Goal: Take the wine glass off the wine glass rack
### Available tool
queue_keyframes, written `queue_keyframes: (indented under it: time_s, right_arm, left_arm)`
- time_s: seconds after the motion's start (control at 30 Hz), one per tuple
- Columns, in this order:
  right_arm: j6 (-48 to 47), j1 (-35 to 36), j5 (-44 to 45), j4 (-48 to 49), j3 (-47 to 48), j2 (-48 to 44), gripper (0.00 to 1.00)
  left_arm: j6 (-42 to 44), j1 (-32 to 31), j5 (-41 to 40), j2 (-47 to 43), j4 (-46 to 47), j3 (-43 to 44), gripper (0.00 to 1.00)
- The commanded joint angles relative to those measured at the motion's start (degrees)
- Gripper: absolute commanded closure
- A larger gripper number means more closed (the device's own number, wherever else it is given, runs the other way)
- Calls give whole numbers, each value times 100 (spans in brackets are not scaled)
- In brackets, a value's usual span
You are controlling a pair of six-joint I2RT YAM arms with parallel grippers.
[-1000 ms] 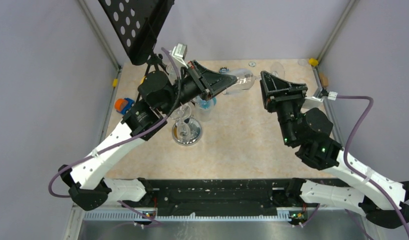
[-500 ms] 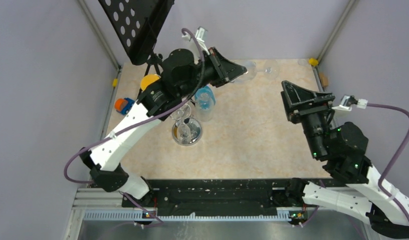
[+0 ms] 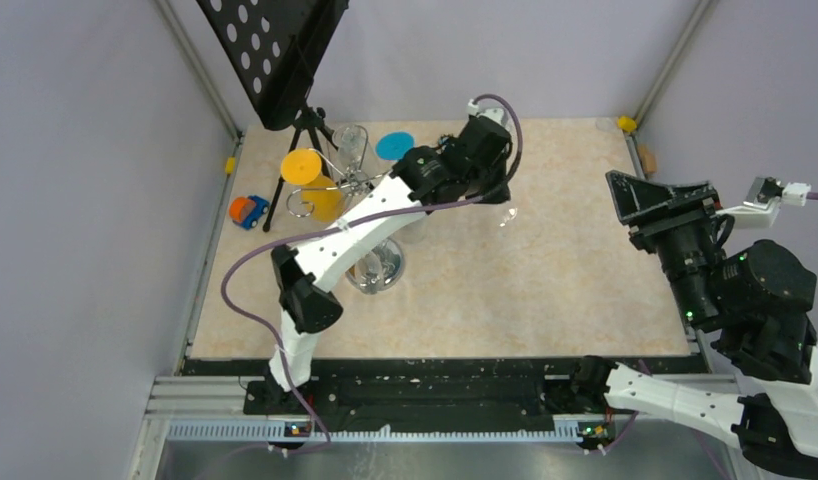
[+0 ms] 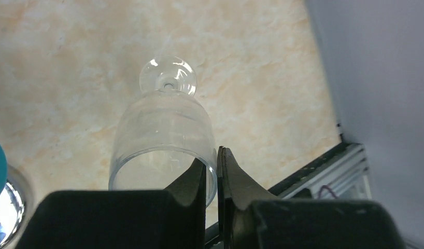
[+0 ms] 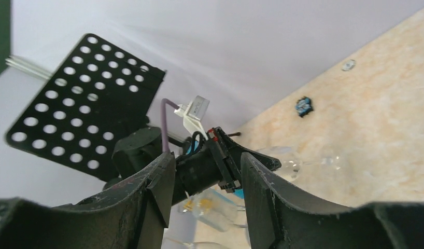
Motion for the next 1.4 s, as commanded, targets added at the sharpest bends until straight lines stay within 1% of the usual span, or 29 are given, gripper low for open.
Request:
queue_keyframes:
  time_s: [0.0, 0.37, 1.03, 1.27, 1.37]
  right_arm:
    - [-75, 31, 386, -806, -8, -114, 50]
    - [-45, 31, 534, -920, -1, -24, 50]
    - [147, 35, 321, -911, -176, -23, 50]
    - [173, 32, 283, -903, -177, -23, 50]
    - [175, 31, 272, -900, -186, -18, 50]
  left_arm:
    - [407, -70, -574, 265, -508, 430, 100]
    - [722, -175, -1334, 975, -702, 396, 100]
    - [744, -256, -1198, 1386, -505, 102, 100]
    - [795, -252, -1331, 1256, -478, 137, 68]
    - [851, -243, -1444, 1104, -433, 162, 59]
